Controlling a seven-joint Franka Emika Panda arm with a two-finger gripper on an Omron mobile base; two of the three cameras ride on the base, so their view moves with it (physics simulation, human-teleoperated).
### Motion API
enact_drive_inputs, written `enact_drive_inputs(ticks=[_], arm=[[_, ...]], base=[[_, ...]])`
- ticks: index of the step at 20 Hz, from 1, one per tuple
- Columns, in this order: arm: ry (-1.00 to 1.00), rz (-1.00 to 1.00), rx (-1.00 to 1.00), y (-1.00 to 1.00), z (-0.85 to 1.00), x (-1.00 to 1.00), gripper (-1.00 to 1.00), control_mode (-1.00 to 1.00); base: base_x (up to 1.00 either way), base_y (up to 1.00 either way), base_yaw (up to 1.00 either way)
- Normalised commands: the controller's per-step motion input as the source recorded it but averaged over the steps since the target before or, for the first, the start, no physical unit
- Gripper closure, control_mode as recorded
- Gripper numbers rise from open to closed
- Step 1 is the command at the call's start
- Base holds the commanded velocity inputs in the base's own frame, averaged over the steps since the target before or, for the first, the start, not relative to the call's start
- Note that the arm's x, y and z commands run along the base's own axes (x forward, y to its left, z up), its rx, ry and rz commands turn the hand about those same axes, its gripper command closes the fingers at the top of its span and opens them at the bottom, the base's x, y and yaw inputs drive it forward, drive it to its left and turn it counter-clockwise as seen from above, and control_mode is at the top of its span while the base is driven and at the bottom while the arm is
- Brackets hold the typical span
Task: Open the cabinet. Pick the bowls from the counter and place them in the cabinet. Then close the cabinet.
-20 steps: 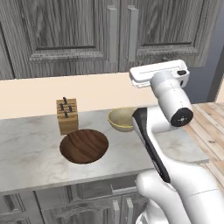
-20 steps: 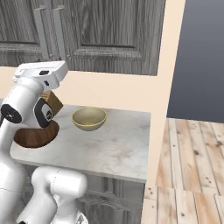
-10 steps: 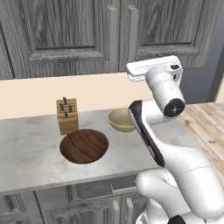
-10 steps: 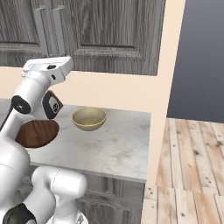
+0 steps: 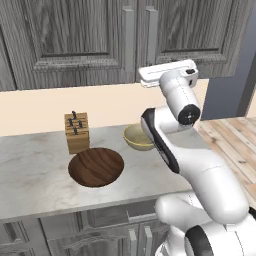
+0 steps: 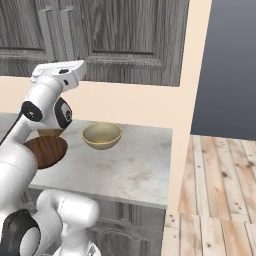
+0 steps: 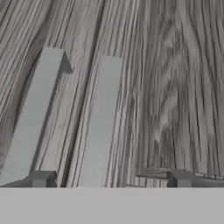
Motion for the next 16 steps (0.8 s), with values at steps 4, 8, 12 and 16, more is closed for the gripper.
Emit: enact_drive_inputs(ticks=[4,8,12,16], arm=[[0.0,0.0,0.0,0.08,0.0,0.39,-1.0,-1.0],[0.0,0.0,0.0,0.09,0.0,0.4,-1.0,-1.0],[0.0,0.0,0.0,0.1,0.0,0.42,-1.0,-1.0],[0.0,0.0,0.0,0.09,0.0,0.41,-1.0,-1.0]], base=[[0.0,0.0,0.0],[0.0,0.0,0.0],[0.0,0.0,0.0],[0.0,0.0,0.0]])
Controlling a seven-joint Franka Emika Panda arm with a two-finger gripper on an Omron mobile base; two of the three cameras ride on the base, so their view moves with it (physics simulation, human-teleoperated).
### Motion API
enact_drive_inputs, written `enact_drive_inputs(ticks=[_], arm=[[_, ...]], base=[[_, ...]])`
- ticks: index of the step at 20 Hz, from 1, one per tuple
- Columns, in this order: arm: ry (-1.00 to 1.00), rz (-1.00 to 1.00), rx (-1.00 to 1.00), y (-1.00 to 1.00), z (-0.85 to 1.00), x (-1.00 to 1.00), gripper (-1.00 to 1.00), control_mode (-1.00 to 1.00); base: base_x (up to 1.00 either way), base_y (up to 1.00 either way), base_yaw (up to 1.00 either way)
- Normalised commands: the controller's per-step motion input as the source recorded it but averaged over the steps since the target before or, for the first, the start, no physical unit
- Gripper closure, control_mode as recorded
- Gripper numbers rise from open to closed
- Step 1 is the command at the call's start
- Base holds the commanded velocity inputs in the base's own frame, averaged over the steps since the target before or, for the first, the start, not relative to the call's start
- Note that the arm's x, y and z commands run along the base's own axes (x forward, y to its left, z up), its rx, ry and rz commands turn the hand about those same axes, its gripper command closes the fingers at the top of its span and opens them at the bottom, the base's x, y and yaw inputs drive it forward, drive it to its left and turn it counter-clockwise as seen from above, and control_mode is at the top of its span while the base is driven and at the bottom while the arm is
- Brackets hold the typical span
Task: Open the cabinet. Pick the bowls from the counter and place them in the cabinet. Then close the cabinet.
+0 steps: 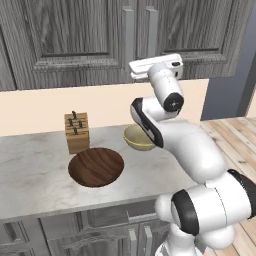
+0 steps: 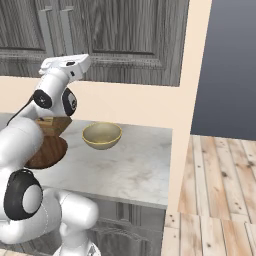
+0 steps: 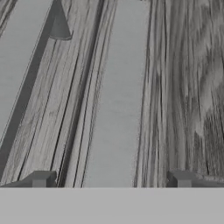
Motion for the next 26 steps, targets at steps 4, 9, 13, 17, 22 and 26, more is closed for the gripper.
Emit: enact_drive_inputs(ticks=[4,9,13,17,22,26], arm=[[0.0,0.0,0.0,0.08,0.0,0.42,-1.0,-1.0],[0.02,0.0,0.0,0.03,0.0,0.39,-1.0,-1.0],[0.01,0.0,0.0,0.0,0.0,0.2,1.0,-1.0],[0.0,0.0,0.0,0.0,0.0,0.0,1.0,-1.0],[0.0,0.0,0.0,0.0,0.0,0.0,1.0,-1.0],[0.02,0.0,0.0,0.03,0.0,0.07,1.0,-1.0]], base=[[0.0,0.0,0.0],[0.0,0.0,0.0],[0.0,0.0,0.0],[0.0,0.0,0.0],[0.0,0.0,0.0],[0.0,0.0,0.0]])
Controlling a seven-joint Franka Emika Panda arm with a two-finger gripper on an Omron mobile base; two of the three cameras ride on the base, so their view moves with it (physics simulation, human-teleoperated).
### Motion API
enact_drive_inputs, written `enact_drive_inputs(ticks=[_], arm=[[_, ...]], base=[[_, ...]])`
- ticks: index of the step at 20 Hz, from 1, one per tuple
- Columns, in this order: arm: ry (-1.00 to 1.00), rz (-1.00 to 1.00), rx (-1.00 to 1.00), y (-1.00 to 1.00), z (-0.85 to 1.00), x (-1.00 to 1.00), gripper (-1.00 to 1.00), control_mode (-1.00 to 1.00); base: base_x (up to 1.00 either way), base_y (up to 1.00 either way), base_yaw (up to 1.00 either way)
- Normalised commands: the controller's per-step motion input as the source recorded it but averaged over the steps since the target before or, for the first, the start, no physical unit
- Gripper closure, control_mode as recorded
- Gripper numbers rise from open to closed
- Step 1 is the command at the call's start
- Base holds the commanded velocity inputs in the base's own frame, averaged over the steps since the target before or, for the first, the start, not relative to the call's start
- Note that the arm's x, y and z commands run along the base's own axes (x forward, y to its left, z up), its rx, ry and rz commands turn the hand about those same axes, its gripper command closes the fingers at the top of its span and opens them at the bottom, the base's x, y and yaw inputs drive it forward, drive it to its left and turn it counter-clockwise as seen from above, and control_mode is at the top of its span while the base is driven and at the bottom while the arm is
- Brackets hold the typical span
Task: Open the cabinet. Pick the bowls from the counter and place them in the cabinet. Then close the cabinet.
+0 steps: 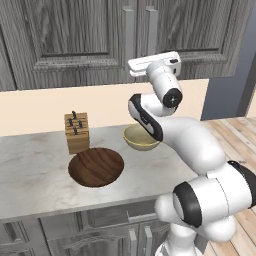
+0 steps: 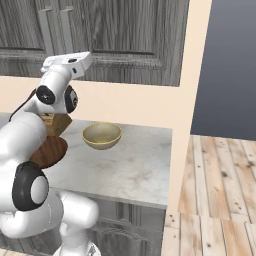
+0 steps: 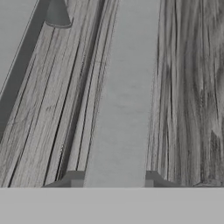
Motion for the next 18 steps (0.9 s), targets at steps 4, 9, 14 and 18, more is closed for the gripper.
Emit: enact_drive_inputs(ticks=[4,9,14,18], arm=[[0.11,-0.01,0.0,0.03,0.07,-0.05,1.0,-1.0],[0.12,-0.01,0.0,0.0,0.08,-0.47,1.0,-1.0],[0.08,0.0,0.0,0.0,0.01,-0.68,1.0,-1.0],[0.1,0.0,0.0,0.0,0.0,-0.78,1.0,-1.0]], base=[[0.0,0.0,0.0],[0.0,0.0,0.0],[0.0,0.0,0.0],[0.0,0.0,0.0]])
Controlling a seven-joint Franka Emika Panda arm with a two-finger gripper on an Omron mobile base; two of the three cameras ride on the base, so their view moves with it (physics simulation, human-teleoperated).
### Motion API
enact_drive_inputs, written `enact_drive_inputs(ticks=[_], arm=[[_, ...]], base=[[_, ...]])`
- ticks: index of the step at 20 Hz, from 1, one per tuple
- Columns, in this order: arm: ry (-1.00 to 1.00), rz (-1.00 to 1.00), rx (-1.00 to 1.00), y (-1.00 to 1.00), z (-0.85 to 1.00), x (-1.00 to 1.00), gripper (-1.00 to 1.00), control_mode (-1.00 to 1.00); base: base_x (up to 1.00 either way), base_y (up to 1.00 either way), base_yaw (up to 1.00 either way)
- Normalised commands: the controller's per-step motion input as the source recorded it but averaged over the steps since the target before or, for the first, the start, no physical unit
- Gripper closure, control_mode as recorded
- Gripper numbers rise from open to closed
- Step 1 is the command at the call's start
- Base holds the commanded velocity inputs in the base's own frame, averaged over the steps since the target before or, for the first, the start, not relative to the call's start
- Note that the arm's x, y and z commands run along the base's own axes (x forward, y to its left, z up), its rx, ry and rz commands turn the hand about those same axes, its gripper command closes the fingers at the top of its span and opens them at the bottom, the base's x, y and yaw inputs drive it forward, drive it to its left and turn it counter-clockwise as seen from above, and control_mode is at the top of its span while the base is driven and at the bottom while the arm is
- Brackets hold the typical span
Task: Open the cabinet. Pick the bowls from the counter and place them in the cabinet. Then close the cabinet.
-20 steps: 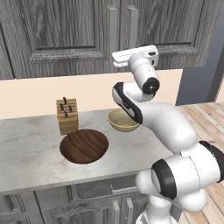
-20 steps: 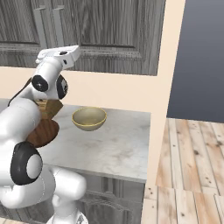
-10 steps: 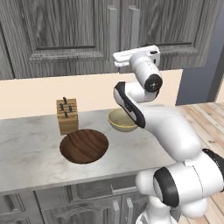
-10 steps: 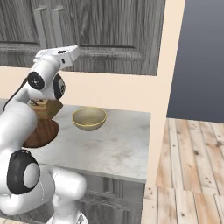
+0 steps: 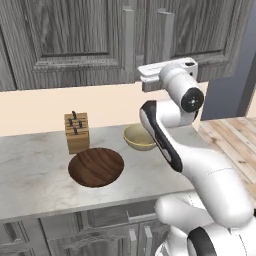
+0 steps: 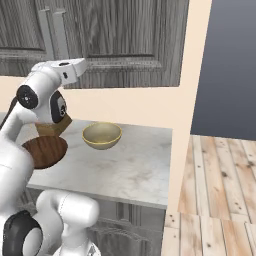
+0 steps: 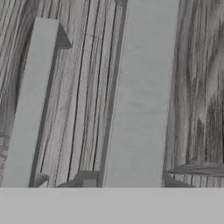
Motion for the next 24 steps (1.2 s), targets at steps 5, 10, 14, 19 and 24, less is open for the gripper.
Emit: enact_drive_inputs(ticks=[5,10,14,19,24], arm=[[0.16,0.0,0.0,0.0,0.02,-0.84,1.0,-1.0],[0.21,0.0,0.0,0.0,0.03,-0.88,1.0,-1.0],[0.2,0.0,0.0,-0.05,0.0,-0.89,1.0,-1.0],[0.14,0.0,0.0,-0.16,0.0,-0.93,1.0,-1.0],[0.01,0.0,0.0,-0.04,0.0,-0.36,1.0,-1.0]], base=[[0.0,0.0,0.0],[0.0,0.0,0.0],[0.0,0.0,0.0],[0.0,0.0,0.0],[0.0,0.0,0.0]])
